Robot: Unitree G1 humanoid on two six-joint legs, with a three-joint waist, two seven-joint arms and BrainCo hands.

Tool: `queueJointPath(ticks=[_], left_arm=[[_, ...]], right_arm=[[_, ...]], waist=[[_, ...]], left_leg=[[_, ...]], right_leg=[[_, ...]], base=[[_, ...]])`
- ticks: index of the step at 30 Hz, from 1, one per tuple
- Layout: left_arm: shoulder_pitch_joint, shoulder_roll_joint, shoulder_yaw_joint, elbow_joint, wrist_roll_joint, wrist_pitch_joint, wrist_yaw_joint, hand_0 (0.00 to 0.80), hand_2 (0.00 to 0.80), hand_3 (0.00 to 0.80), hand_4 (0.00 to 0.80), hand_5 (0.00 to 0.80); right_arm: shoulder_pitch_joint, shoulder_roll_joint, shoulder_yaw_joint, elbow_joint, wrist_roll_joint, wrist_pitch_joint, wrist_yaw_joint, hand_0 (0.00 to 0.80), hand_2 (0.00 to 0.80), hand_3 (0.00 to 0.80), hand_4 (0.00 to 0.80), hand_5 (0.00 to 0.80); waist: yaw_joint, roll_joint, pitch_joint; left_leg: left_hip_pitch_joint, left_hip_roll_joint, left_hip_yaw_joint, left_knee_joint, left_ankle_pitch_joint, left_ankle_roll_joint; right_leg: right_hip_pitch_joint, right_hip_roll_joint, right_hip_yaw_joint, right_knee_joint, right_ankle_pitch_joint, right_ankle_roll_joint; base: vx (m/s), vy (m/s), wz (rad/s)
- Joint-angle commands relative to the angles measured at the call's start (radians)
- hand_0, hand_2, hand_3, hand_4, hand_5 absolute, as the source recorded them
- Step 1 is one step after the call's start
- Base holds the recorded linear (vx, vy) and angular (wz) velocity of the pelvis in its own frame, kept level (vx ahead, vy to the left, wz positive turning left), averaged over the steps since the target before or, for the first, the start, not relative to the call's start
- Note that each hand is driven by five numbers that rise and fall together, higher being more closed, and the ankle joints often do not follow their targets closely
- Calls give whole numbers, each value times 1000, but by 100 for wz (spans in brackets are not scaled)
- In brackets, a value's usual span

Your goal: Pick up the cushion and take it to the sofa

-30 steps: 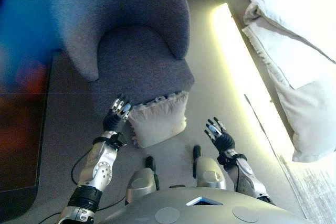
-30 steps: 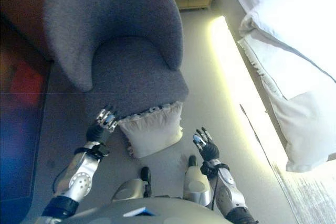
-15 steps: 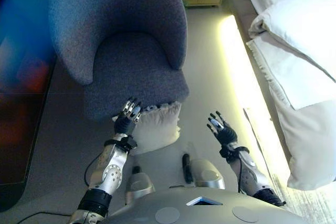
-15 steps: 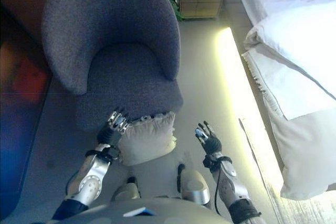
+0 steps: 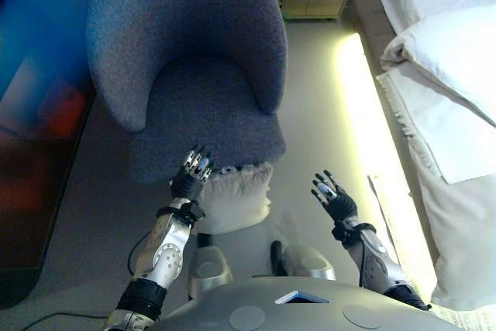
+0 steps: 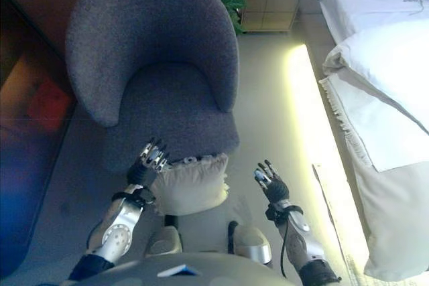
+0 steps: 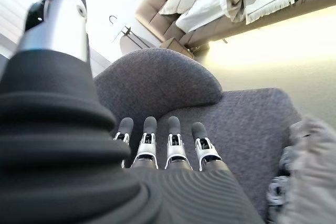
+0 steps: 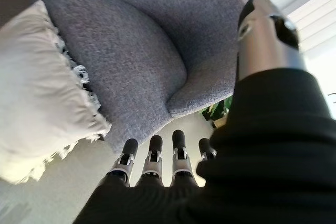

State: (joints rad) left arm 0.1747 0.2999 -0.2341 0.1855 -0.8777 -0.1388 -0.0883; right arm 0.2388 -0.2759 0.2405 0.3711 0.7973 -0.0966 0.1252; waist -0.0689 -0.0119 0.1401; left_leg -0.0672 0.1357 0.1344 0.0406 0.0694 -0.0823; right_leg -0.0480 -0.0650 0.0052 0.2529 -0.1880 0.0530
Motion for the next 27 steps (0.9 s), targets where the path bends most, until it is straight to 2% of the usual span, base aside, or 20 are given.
queueJointPath(ticks=[1, 6, 9, 12, 15, 16, 19, 21, 23, 25, 27], left_arm=[[-27, 23, 22, -47, 3, -58, 3, 0, 0, 0, 0, 0], [-25, 37, 35, -36, 8, -42, 16, 0, 0, 0, 0, 0], [-11, 41, 40, -36, 13, -33, 11, 0, 0, 0, 0, 0], [14, 42, 48, -33, 15, -26, -2, 0, 0, 0, 0, 0], [21, 47, 39, -37, 25, -23, -2, 0, 0, 0, 0, 0], [19, 49, 31, -39, 31, -26, 0, 0, 0, 0, 0, 0], [6, 52, 22, -26, 34, -26, -4, 0, 0, 0, 0, 0], [-8, 53, 22, -22, 26, -16, -11, 0, 0, 0, 0, 0], [-24, 55, 17, -18, 16, -12, -20, 0, 0, 0, 0, 0], [-37, 56, 2, -6, 15, -25, -19, 0, 0, 0, 0, 0], [-35, 60, -6, -17, 17, -39, -13, 0, 0, 0, 0, 0]], right_arm=[[-6, 13, -17, -93, -3, -31, 13, 0, 0, 0, 0, 0], [-40, 34, -3, -86, 1, -36, -20, 0, 0, 0, 0, 0], [-54, 46, -1, -78, 0, -42, -31, 0, 0, 0, 0, 0], [-50, 57, -5, -72, -10, -36, -42, 0, 0, 0, 0, 0], [-37, 66, -1, -72, -11, -52, -38, 0, 0, 0, 0, 0], [-29, 68, 2, -76, -11, -59, -40, 0, 0, 0, 0, 0], [-19, 68, 2, -62, -10, -68, -44, 0, 0, 0, 0, 0], [-15, 63, 3, -60, -13, -70, -47, 0, 0, 0, 0, 0], [-8, 61, -3, -60, -6, -80, -47, 0, 0, 0, 0, 0], [1, 59, -7, -68, 6, -89, -50, 0, 0, 0, 0, 0], [-3, 50, -3, -78, 25, -85, -57, 0, 0, 0, 0, 0]], waist=[[-23, -13, -26], [-3, -25, -43], [6, -28, -47], [15, -30, -55], [21, -27, -59], [19, -7, -51], [7, 17, -36], [-7, 14, -33], [-26, -3, -32], [-46, -31, -30], [-55, -56, -21]], left_leg=[[-41, 1, -27, 42, 16, 26], [-38, -44, -30, 61, -19, 56], [-33, -57, -19, 61, -31, 71], [-29, -91, -12, 55, -48, 100], [-17, -125, -16, 37, -59, 134], [2, -128, -20, 26, -64, 145], [36, -135, -27, 17, -75, 149], [58, -145, -34, 6, -79, 147], [73, -158, -44, -5, -84, 141], [84, -175, -58, -7, -98, 133], [101, -180, -61, -6, -121, 123]], right_leg=[[69, -39, -14, -68, 119, 27], [74, -68, -15, -50, 150, 53], [70, -79, -18, -35, 162, 65], [58, -95, -18, 10, 200, 72], [1, -115, -24, 147, 282, 77], [-60, -119, -34, 294, 327, 67], [-148, -105, -33, 434, 356, 45], [-167, -89, -26, 379, 349, 37], [-161, -79, -4, 232, 361, 46], [-148, -75, 27, 21, 360, 65], [-149, -83, 41, -122, 417, 98]], base=[[161, 177, -19], [95, 109, -3], [40, 115, 2], [31, 176, 0], [-19, 217, 0], [-20, 275, -14], [26, 221, -13], [80, 63, 25], [94, -64, 34], [113, -138, 33], [82, -134, 29]])
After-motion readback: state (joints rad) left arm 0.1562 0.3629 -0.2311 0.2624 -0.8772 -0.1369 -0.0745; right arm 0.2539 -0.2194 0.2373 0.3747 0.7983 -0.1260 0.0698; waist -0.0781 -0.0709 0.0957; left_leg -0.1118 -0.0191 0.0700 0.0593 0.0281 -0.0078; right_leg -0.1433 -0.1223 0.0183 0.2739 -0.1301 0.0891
